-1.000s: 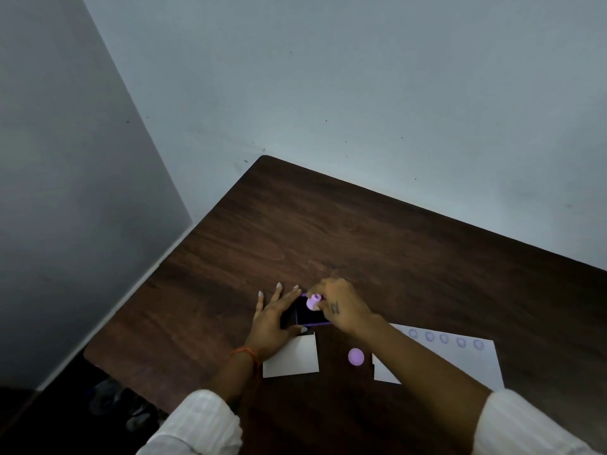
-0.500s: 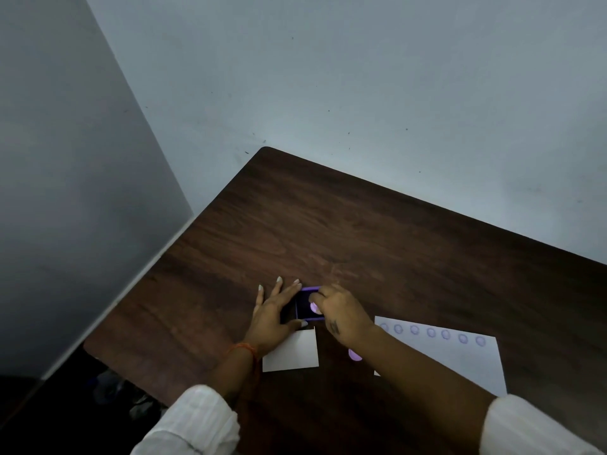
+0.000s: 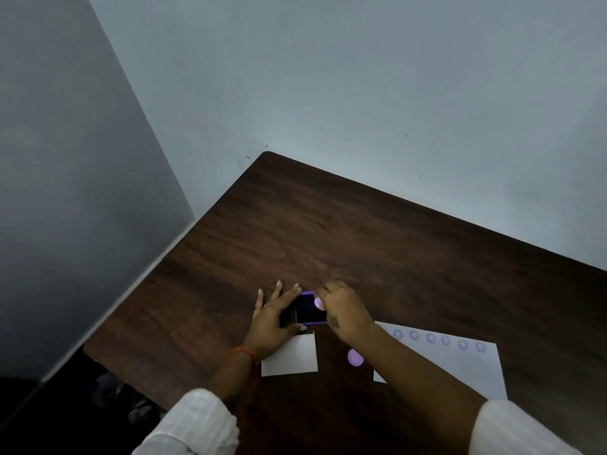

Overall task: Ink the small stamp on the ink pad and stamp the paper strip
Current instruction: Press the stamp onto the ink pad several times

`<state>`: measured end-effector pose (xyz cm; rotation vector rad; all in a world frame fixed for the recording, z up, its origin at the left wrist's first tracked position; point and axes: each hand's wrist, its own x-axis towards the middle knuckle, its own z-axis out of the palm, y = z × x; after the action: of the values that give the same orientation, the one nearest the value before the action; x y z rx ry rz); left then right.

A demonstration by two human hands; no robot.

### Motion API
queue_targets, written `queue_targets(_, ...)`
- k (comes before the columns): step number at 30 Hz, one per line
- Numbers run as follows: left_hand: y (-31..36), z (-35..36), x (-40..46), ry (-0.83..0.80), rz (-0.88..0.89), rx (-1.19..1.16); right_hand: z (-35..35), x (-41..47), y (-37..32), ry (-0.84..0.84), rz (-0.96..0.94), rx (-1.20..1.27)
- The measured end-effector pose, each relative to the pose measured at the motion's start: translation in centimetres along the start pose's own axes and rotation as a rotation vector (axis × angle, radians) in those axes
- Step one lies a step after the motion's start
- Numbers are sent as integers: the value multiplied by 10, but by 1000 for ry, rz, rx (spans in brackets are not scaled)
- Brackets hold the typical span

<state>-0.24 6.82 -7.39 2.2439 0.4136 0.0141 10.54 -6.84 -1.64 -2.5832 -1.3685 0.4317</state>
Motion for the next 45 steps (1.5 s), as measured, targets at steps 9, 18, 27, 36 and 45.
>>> queue_targets(9,-2,1,0,1,5,1,-8,16,8,-113,-106,-95)
queue_targets(18,3,-2,0,2,-4,-2,-20,9,16,-70,102,203)
queue_targets(27,2,0,0,14,0,-15,6,-5,13,-13,-75,-27)
queue_targets(36,1,0,0,10,6,-5,-1,-1,22,-32,-171,19)
queue_targets(45,-2,0,1,4,0,-10,-8,4,22,-21,30,139)
